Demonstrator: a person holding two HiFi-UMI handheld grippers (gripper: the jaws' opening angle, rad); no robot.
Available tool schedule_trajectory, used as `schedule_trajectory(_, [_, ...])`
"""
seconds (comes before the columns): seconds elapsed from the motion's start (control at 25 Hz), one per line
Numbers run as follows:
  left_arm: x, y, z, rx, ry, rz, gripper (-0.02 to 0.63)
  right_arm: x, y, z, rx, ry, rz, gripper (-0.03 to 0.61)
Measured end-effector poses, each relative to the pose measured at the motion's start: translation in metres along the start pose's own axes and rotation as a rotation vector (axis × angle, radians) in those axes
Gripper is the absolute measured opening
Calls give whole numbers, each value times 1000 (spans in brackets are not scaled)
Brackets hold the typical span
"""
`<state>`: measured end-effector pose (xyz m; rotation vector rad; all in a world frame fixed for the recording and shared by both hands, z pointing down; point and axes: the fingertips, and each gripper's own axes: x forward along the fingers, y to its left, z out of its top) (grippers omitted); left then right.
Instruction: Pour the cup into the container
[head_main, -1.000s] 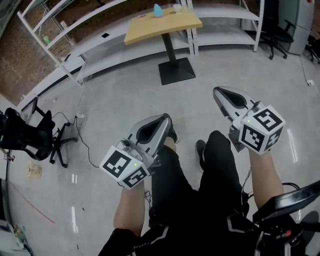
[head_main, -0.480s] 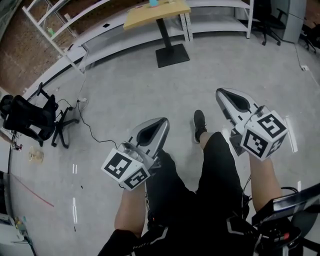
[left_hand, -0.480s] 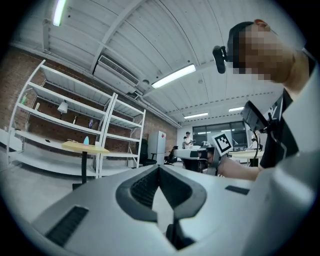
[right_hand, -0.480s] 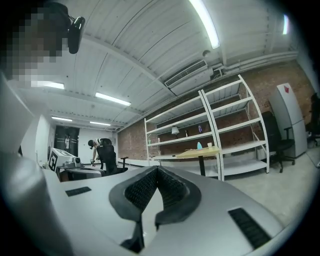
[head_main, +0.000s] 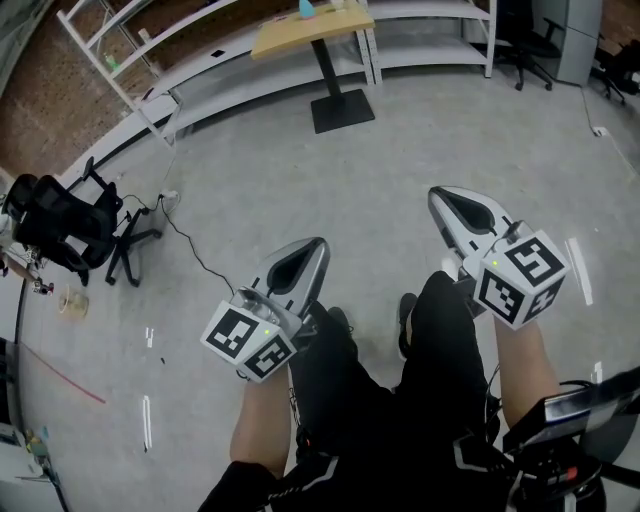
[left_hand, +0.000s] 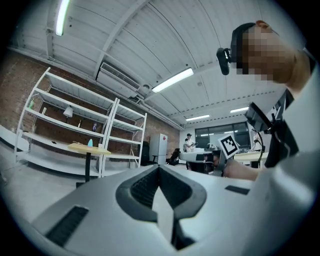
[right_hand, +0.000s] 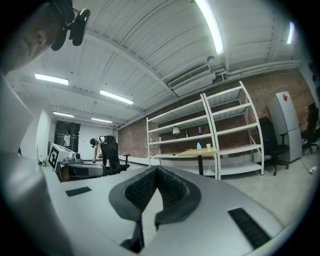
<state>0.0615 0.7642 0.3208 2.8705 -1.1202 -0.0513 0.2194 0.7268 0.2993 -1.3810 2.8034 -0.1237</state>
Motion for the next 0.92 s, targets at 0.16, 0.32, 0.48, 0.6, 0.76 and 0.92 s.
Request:
schedule_trajectory(0.16, [-10, -11, 2, 0, -8, 7, 2, -13, 7, 2, 6, -11, -5, 0])
schedule_trajectory(0.32, [-16, -15, 9, 4, -20, 5, 2, -16, 10, 4, 6, -11, -18, 0])
schedule_trajectory(0.48, [-19, -16, 16, 10, -31, 1, 2, -15, 11, 8, -9, -11, -28, 0])
schedule_trajectory(0.6, [-17, -16, 12, 8, -35, 5, 0, -13, 5, 0, -10, -2, -35, 0])
schedule_trajectory(0.76, [-16, -14, 10, 8, -30, 5, 0, -12, 6, -2, 4, -10, -23, 0])
schedule_trajectory(0.92, [-16, -11, 13, 11, -31, 11, 2, -13, 6, 2, -1, -10, -20, 0])
